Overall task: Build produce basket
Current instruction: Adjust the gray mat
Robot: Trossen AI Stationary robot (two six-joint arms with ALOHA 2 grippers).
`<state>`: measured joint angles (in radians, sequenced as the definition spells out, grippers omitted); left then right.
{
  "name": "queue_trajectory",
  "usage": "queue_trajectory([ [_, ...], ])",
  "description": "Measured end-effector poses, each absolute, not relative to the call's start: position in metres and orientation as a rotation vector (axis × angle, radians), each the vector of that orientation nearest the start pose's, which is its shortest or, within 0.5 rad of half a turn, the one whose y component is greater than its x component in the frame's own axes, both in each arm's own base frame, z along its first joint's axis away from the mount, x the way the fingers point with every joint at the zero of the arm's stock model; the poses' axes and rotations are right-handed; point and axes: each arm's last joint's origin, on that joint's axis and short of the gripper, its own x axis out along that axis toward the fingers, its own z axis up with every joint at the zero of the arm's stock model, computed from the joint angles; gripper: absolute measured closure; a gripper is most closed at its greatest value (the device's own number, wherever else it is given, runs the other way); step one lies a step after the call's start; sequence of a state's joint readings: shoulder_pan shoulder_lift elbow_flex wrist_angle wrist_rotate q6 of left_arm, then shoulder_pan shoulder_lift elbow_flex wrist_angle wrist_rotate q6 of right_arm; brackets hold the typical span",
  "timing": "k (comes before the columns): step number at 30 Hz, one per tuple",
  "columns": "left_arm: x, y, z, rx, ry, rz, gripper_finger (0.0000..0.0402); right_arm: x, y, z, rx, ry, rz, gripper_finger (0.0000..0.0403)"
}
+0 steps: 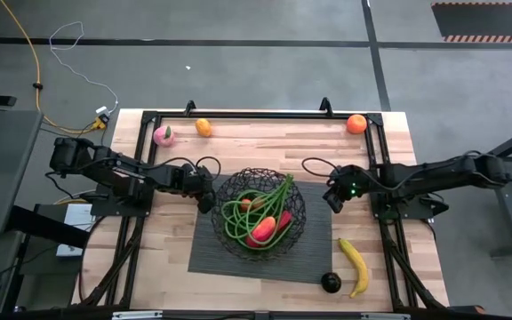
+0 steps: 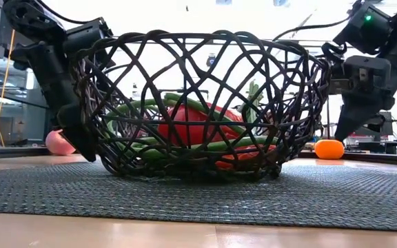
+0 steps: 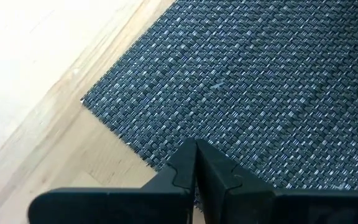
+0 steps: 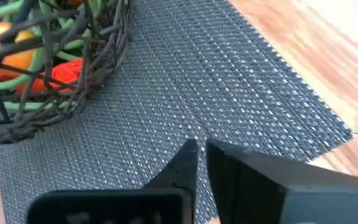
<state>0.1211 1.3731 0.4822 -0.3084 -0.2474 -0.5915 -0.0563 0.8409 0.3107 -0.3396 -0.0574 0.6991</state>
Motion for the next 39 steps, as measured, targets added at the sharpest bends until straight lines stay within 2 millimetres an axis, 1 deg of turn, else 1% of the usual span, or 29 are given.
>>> queue_trajectory([
  [3,0.201,0.032,0.120,-0.443,1.064,0.670,0.0401,0.149,-0.007,0.149,0.684,0.873,-0.318,0.0384],
  [6,0.201,0.032,0.120,-0.451,1.062,0.675,0.0401,0.152,-0.008,0.142,0.658,0.912,-0.348,0.0399],
  [9,0.201,0.032,0.120,-0.474,1.054,0.689,0.0401,0.157,-0.009,0.139,0.626,0.901,-0.357,0.0398],
  [16,0.201,0.032,0.120,-0.500,1.045,0.706,0.0401,0.160,-0.009,0.124,0.596,1.012,-0.387,0.0402],
  [20,0.201,0.032,0.120,-0.507,1.042,0.712,0.0401,0.163,-0.012,0.121,0.576,1.018,-0.401,0.0402],
  [26,0.201,0.037,0.121,-0.501,1.034,0.736,0.0401,0.161,-0.027,0.121,0.540,0.996,-0.489,0.0402],
  [30,0.200,0.041,0.121,-0.465,1.041,0.739,0.0401,0.159,-0.038,0.121,0.551,0.987,-0.543,0.0403],
  [35,0.197,0.051,0.120,-0.426,1.046,0.783,0.0401,0.157,-0.050,0.121,0.558,0.963,-0.588,0.0403],
  [39,0.194,0.060,0.121,-0.441,1.039,0.827,0.0401,0.155,-0.059,0.121,0.560,0.942,-0.620,0.0403],
])
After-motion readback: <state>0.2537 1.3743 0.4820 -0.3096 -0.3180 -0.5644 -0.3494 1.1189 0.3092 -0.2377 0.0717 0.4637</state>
